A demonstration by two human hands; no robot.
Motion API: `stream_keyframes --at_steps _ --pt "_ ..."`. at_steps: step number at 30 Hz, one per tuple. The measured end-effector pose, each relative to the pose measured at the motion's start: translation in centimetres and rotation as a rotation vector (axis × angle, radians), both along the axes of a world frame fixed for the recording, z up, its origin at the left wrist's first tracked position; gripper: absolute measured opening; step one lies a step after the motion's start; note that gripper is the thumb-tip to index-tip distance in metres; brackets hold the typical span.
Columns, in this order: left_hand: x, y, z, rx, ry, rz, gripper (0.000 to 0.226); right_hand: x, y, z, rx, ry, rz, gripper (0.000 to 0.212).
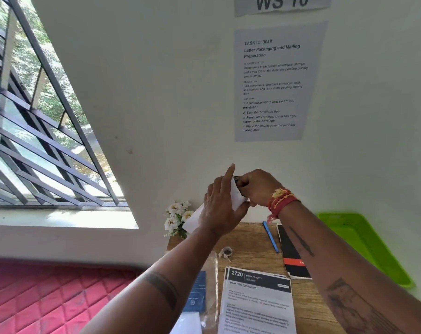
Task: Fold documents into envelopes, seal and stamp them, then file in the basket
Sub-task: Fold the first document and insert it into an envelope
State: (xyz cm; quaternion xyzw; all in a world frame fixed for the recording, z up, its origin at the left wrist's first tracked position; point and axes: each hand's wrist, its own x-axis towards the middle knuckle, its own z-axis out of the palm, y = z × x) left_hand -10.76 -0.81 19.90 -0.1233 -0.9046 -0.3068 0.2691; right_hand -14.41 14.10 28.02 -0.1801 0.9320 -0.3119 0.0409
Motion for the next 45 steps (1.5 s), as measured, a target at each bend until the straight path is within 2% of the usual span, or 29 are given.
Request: stream_keyframes --at_steps 6,12,17,23,25,27,29,31,32,34,35,37,41,45 --pt "0.2 0.0 -0.4 0.029 -0.044 -0.023 0.107 -0.3 0.9 -0.4 -0.008 -0.008 0.05 0.02" --pt "-0.1 -0.9 -1.3 0.186 -0.254 -0.059 0.11 -0.5 1.9 -0.5 -0.002 -0.086 0.11 0.012" --pt "-0.4 -1.5 -1.2 0.301 -0.412 -0.065 0.091 -0.8 2.4 -1.4 0.001 -0.041 0.142 0.014" --pt "0.1 -1.8 -0.6 0.316 -0.496 -0.027 0.06 -1.1 3.7 -1.9 -0.008 -0.068 0.199 0.014" --pt "0.2 -1.7 -0.7 0.382 -0.485 -0.005 0.051 -1.0 3.8 -2.6 -0.097 -0.04 0.191 0.013" --pt "0.3 -1.6 -0.6 0.453 -0.474 0.031 0.045 -0.9 3.7 -3.7 -0.273 0.068 0.101 0.012" --pt "0.3 -1.6 -0.3 0.515 -0.474 0.047 0.042 -0.7 3.6 -4.9 -0.439 0.086 -0.001 0.032" --pt "0.1 -1.6 0.1 0.535 -0.463 0.056 0.039 -0.4 3.3 -6.0 -0.49 -0.057 0.018 0.055" --pt "0.1 -1.5 0.3 0.553 -0.455 0.056 0.036 -0.3 3.1 -6.6 -0.522 -0.13 0.057 0.056" --pt "0.0 -1.3 0.5 0.61 -0.448 0.035 0.03 -0.4 2.7 -8.0 -0.652 -0.2 0.077 0.033" --pt "0.0 -1.2 0.6 0.631 -0.447 0.024 0.026 -0.3 2.6 -8.4 -0.714 -0.202 0.043 0.022" --pt "0.0 -1.1 0.7 0.641 -0.451 0.024 0.019 -0.3 2.4 -9.0 -0.778 -0.174 -0.034 0.013" --pt "0.0 -1.4 0.3 0.649 -0.495 0.024 0.017 -0.2 2.4 -9.0 -0.807 -0.12 -0.042 0.012" --pt "0.0 -1.4 0.3 0.699 -0.486 -0.019 0.012 -0.3 2.6 -8.8 -0.849 -0.073 -0.045 0.026"
